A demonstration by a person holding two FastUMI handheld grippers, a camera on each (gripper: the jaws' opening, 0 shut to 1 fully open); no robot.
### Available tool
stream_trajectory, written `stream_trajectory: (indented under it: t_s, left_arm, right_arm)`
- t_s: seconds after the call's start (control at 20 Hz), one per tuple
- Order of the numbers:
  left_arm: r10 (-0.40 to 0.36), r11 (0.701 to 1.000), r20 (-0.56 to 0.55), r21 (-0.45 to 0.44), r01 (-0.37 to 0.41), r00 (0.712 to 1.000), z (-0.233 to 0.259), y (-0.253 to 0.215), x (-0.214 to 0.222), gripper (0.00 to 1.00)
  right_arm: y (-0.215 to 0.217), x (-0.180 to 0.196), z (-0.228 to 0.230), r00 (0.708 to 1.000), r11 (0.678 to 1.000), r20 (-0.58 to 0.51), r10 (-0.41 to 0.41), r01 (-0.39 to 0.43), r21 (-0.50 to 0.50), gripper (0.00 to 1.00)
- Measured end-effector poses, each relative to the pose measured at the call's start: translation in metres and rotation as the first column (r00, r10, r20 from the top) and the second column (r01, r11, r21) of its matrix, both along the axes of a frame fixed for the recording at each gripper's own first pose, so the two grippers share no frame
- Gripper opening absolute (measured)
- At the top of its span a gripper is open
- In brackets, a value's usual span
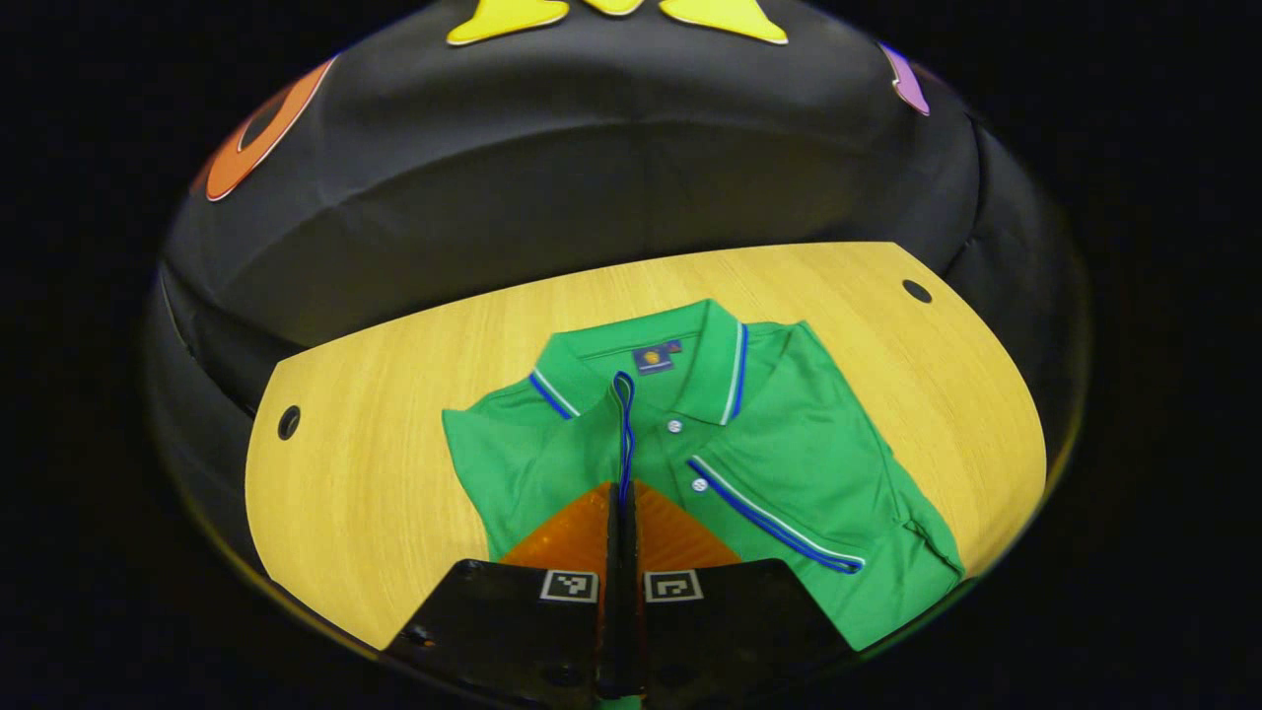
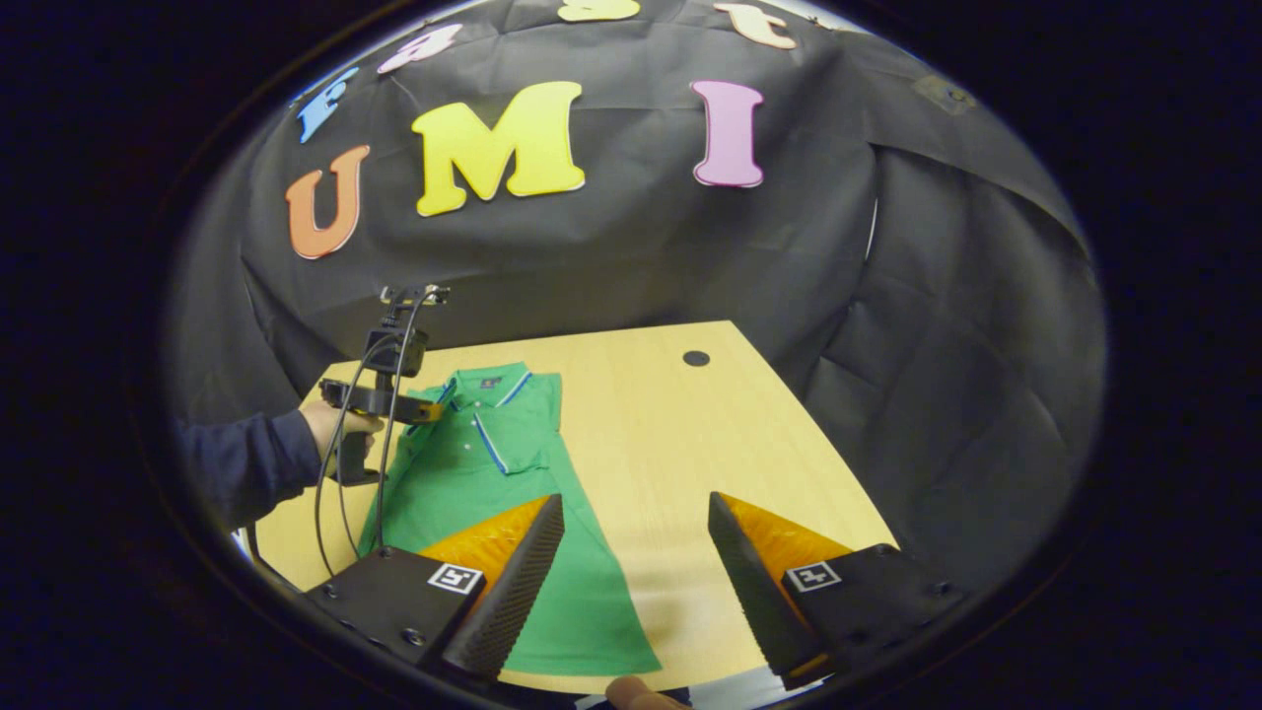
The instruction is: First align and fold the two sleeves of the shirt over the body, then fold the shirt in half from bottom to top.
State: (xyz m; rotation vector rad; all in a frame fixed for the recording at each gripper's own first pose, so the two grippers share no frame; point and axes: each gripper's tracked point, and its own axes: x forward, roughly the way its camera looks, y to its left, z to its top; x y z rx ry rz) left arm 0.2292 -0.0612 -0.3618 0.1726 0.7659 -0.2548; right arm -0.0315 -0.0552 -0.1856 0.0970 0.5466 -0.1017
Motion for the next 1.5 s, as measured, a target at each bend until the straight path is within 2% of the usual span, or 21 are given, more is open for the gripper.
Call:
stream_trajectory:
  t_s: [0.1, 0.15, 0.25, 0.35, 0.45, 0.5, 0.6, 0.7, 0.8, 1.0, 1.15, 1.2, 1.25, 1.3, 1.5]
  left_arm:
    - [-0.018, 0.999, -0.015, 0.042, 0.018, 1.000, -0.011, -0.006, -0.004, 0.03]
    - [-0.027, 0.998, -0.038, 0.051, 0.029, 0.999, -0.018, -0.009, -0.007, 0.04]
    - [-0.040, 0.999, -0.081, 0.016, 0.042, 0.996, -0.026, -0.021, -0.013, 0.05]
    - [-0.043, 0.999, -0.084, -0.020, 0.041, 0.996, -0.024, -0.025, -0.016, 0.10]
    - [-0.015, 1.000, -0.079, -0.021, 0.013, 0.997, -0.017, -0.019, -0.019, 0.25]
    - [0.002, 1.000, -0.078, -0.019, -0.003, 0.997, -0.016, -0.017, -0.023, 0.46]
    - [0.026, 0.998, -0.058, -0.051, -0.029, 0.998, 0.001, -0.013, -0.029, 0.51]
    - [0.045, 0.995, -0.024, -0.089, -0.047, 0.999, 0.024, -0.013, -0.037, 0.75]
    - [0.075, 0.993, 0.012, -0.091, -0.074, 0.997, 0.053, -0.006, -0.047, 0.99]
    - [0.121, 0.985, 0.069, -0.131, -0.111, 0.990, 0.088, 0.018, -0.076, 0.98]
    - [0.129, 0.987, 0.090, -0.103, -0.120, 0.988, 0.096, 0.041, -0.109, 0.98]
    - [0.124, 0.988, 0.081, -0.098, -0.116, 0.989, 0.093, 0.048, -0.123, 0.98]
    - [0.125, 0.988, 0.065, -0.095, -0.119, 0.990, 0.087, 0.056, -0.139, 0.98]
    - [0.133, 0.988, 0.047, -0.082, -0.129, 0.990, 0.079, 0.067, -0.154, 0.98]
    - [0.191, 0.981, -0.065, -0.030, -0.193, 0.979, 0.032, 0.107, -0.219, 0.98]
  right_arm:
    - [-0.004, -0.002, -0.005, 1.000, 1.000, -0.011, -0.008, 0.008, 0.011, 0.94]
    - [-0.007, -0.001, -0.007, 1.000, 1.000, -0.012, -0.011, 0.011, 0.014, 0.96]
    - [-0.011, 0.000, -0.009, 1.000, 1.000, -0.012, -0.016, 0.016, 0.020, 0.94]
    - [-0.014, 0.002, -0.010, 1.000, 1.000, -0.012, -0.014, 0.015, 0.027, 0.94]
    - [-0.017, 0.006, -0.012, 1.000, 0.999, -0.010, -0.008, 0.008, 0.034, 0.94]
    - [-0.018, 0.008, -0.013, 1.000, 0.999, -0.007, -0.004, 0.004, 0.039, 0.95]
    - [-0.021, 0.012, -0.012, 1.000, 0.999, 0.000, 0.005, -0.005, 0.049, 0.95]
    - [-0.022, 0.017, -0.009, 1.000, 0.998, 0.008, 0.022, -0.022, 0.057, 0.94]
    - [-0.016, 0.022, 0.001, 0.997, 0.994, 0.040, 0.062, -0.065, 0.086, 0.94]
    - [-0.013, 0.031, 0.005, 0.990, 0.988, 0.068, 0.124, -0.130, 0.079, 0.95]
    - [-0.008, 0.033, -0.010, 0.984, 0.982, 0.035, 0.173, -0.175, 0.068, 0.96]
    - [-0.007, 0.031, -0.020, 0.982, 0.980, 0.011, 0.187, -0.187, 0.062, 0.98]
    - [-0.004, 0.029, -0.030, 0.978, 0.976, -0.008, 0.209, -0.208, 0.067, 0.93]
    - [0.002, 0.027, -0.039, 0.971, 0.970, -0.031, 0.235, -0.233, 0.074, 0.96]
    - [0.006, 0.010, -0.092, 0.937, 0.949, -0.152, 0.316, -0.313, 0.043, 0.95]
